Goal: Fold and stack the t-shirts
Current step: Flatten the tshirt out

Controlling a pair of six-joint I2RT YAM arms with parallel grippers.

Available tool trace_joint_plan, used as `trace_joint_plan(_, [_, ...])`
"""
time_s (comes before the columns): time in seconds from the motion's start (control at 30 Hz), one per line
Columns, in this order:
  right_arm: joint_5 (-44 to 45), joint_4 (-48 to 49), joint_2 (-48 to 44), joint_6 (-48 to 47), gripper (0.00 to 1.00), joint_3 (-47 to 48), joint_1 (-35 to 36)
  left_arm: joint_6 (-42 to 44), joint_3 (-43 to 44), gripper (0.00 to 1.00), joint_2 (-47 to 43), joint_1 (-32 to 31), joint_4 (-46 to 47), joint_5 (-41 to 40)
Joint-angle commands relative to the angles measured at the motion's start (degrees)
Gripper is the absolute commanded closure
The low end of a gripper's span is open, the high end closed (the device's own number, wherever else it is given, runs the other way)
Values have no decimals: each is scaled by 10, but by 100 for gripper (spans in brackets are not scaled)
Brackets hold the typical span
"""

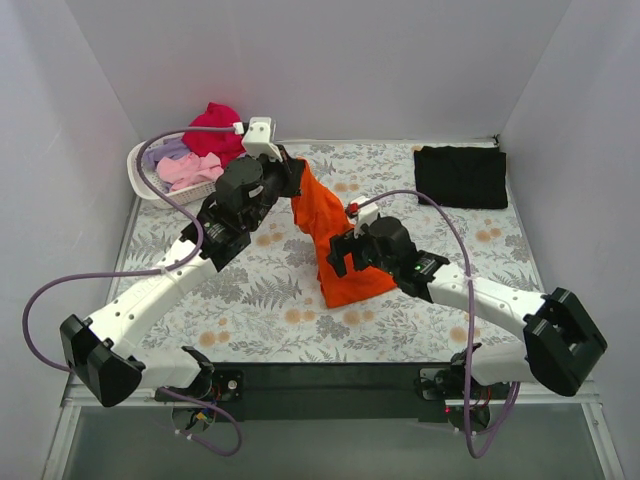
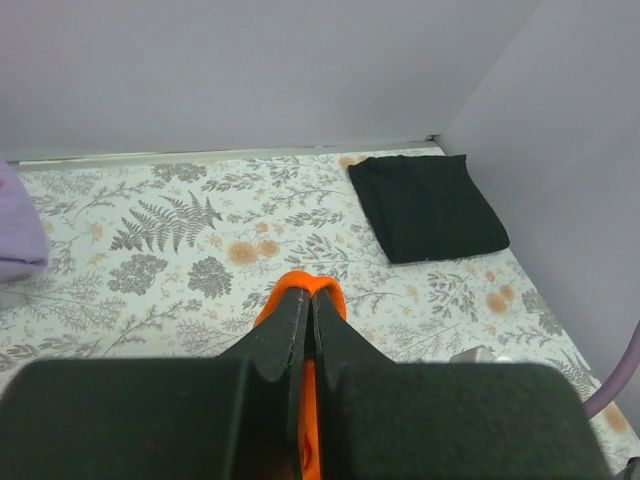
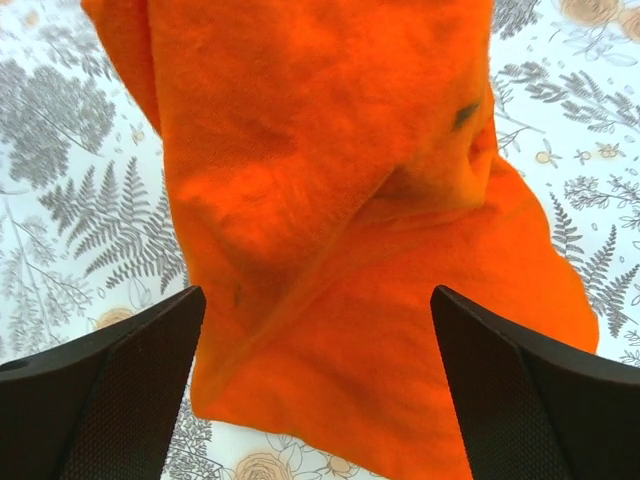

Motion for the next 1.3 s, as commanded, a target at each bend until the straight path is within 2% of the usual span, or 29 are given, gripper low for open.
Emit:
trace_joint_plan(0.0, [34,22,40,4,19,35,17,11,-13,100,-35,7,-1,-21])
trace_joint_plan(0.1, [10,20,56,11,23,38,21,16,-15,100,-43,11,-2,-33])
trace_joint_plan(0.3, [23,24,53,23,20,27,78,22,-9,100,-43,23,-4,-44])
trace_joint_plan(0.43, [19,29,100,30,21,33,99,20,-9,100,-43,25,-4,-35])
trace_joint_plan(0.53, [23,27,140,36,37,40,102,24,-10,100,-49,28,-5,-42])
trace_joint_plan(0.57, [31,24,147,35,53,44,103,25,-11,100,-52,30,-5,-49])
trace_joint_plan(0.63, [71,-2,159,21,77,62,103,31,-12,100,-60,33,-8,-57])
trace_joint_plan(0.67, [92,-18,160,15,98,70,103,33,-9,100,-62,38,-9,-66])
trace_joint_plan(0.83, [224,-80,81,-40,99,107,102,40,-8,100,-105,47,-10,-77])
trace_joint_plan(1.0, [249,-103,-40,-104,99,136,103,46,-12,100,-173,48,3,-69])
trace_joint_plan(1.13, [291,-110,-73,-152,99,184,102,34,-9,100,-206,48,-10,-29])
trace_joint_plan(1.27, [331,-115,-70,-186,99,235,93,27,-23,100,-226,48,-12,-27])
